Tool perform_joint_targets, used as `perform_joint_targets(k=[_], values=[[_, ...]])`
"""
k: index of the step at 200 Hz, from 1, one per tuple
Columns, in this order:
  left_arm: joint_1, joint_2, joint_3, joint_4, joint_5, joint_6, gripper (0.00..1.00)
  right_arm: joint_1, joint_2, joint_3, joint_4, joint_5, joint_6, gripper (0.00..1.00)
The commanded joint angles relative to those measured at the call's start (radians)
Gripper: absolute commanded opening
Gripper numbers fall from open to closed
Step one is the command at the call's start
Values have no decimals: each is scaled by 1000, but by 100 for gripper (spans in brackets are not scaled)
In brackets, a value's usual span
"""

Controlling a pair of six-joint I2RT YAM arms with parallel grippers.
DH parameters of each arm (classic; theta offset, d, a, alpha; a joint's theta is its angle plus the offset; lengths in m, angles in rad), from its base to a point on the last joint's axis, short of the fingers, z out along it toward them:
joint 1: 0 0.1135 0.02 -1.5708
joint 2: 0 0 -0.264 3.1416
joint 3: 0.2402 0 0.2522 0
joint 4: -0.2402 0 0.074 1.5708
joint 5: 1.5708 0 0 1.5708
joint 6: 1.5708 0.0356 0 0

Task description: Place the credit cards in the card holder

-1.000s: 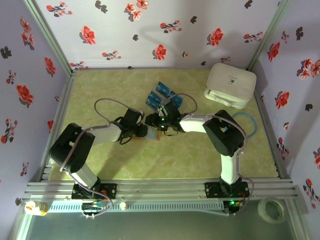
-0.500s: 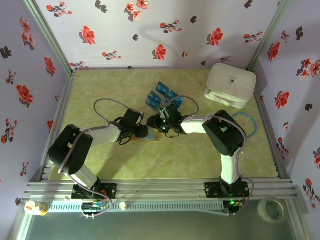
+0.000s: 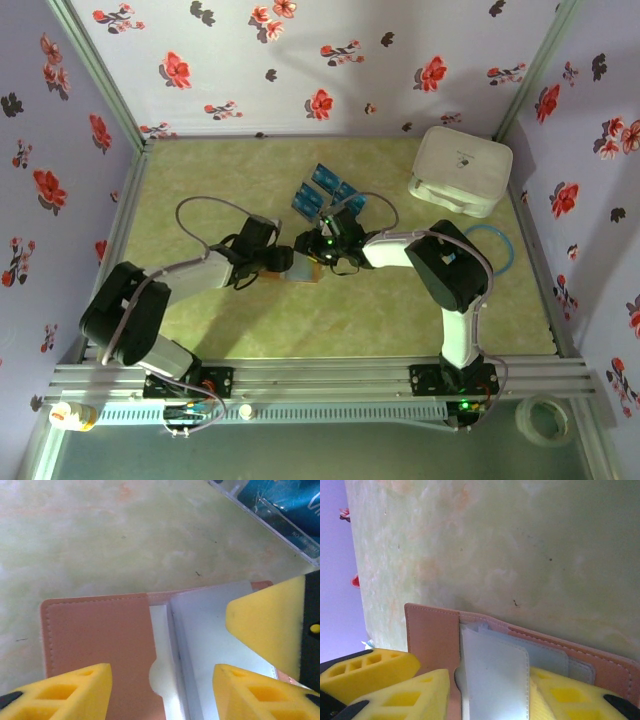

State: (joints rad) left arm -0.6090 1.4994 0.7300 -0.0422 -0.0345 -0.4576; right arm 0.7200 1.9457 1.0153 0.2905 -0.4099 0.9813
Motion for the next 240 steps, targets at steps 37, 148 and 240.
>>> perform_joint_targets(k=[37, 148, 240], values=[[55, -147, -30, -10, -109, -102, 71, 27, -28, 47, -18, -31, 14, 42], [122, -278, -10, -68, -116, -136, 92, 91, 45, 185, -73, -23, 8, 49], [130, -266, 20, -79, -113, -134, 100, 100, 116, 197, -67, -6, -3, 57]])
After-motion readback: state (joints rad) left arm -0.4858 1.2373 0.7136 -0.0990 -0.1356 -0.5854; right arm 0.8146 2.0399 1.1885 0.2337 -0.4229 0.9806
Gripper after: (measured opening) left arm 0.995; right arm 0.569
